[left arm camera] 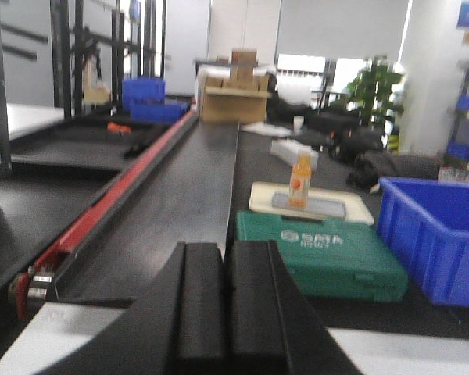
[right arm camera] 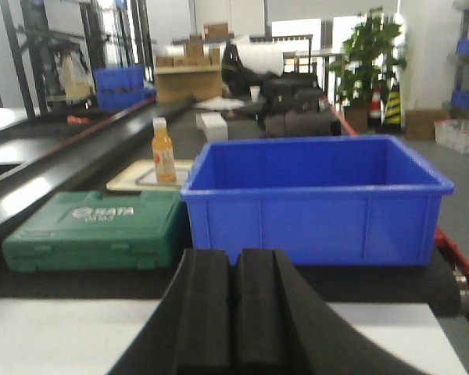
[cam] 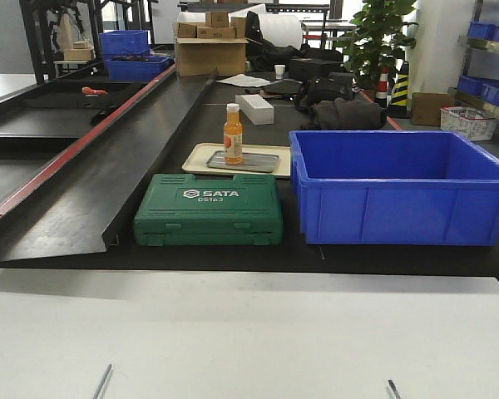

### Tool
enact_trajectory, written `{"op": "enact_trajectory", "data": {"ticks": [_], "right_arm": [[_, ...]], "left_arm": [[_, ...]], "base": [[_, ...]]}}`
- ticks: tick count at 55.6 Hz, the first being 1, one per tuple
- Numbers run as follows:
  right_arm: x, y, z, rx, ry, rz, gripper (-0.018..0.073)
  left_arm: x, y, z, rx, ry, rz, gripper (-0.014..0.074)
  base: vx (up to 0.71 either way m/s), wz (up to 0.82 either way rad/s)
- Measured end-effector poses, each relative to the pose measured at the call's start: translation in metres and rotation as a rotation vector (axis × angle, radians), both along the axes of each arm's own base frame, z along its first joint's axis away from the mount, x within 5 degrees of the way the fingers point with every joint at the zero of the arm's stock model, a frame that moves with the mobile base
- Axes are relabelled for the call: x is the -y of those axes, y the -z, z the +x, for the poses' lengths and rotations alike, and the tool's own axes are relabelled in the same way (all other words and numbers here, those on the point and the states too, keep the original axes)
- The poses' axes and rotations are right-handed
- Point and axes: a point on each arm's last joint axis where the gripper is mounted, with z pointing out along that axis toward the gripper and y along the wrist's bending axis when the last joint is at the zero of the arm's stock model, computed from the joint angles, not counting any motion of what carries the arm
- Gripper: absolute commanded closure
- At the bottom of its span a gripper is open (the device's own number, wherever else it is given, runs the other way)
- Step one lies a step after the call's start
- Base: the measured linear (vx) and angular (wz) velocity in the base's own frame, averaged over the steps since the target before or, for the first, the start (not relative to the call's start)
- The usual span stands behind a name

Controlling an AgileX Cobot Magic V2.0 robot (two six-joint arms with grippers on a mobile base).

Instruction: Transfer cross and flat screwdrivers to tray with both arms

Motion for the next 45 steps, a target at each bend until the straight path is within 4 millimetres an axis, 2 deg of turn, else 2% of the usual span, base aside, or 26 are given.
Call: {"op": "enact_trajectory", "data": {"ticks": [9,17,23,31,37,40,45], "right_arm": [[-0.002,0.025,0.037,-0.162,0.001,-0.007,0.0559],[-0.002,0.032,0.045,-0.204,0.001,-0.009,0.0486],[-0.002,0.032,0.045,-0.202,0.001,-0.009,0.0349],[-0.002,0.032,0.045,-0.202,0.001,-0.009,0.0104],[-0.002,0.029,0.046,-0.165,-0.001,-0.007,-0.0045],[-0.002,0.027,0.046,-0.141,-0.001,-0.001,-0.0090],[-0.002,0.024,0.047,-0.125,-0.001,0.012,-0.0099]], "left_arm": [[0.000,0.025,0.041,-0.181,0.006,0.034,0.0585],[-0.001,0.043,0.064,-0.275,0.024,0.148,0.0523],[-0.001,0.044,0.067,-0.268,0.029,0.196,0.0436],[-0.001,0.042,0.067,-0.252,0.028,0.208,0.0246],[-0.001,0.042,0.067,-0.252,0.028,0.210,0.0120],[-0.001,0.042,0.067,-0.252,0.028,0.210,0.0069],[-0.001,0.042,0.067,-0.252,0.027,0.205,0.0022]], "base": [[0.00,0.00],[0.00,0.00],[0.00,0.00],[0.00,0.00],[0.00,0.00],[0.00,0.00],[0.00,0.00]]}}
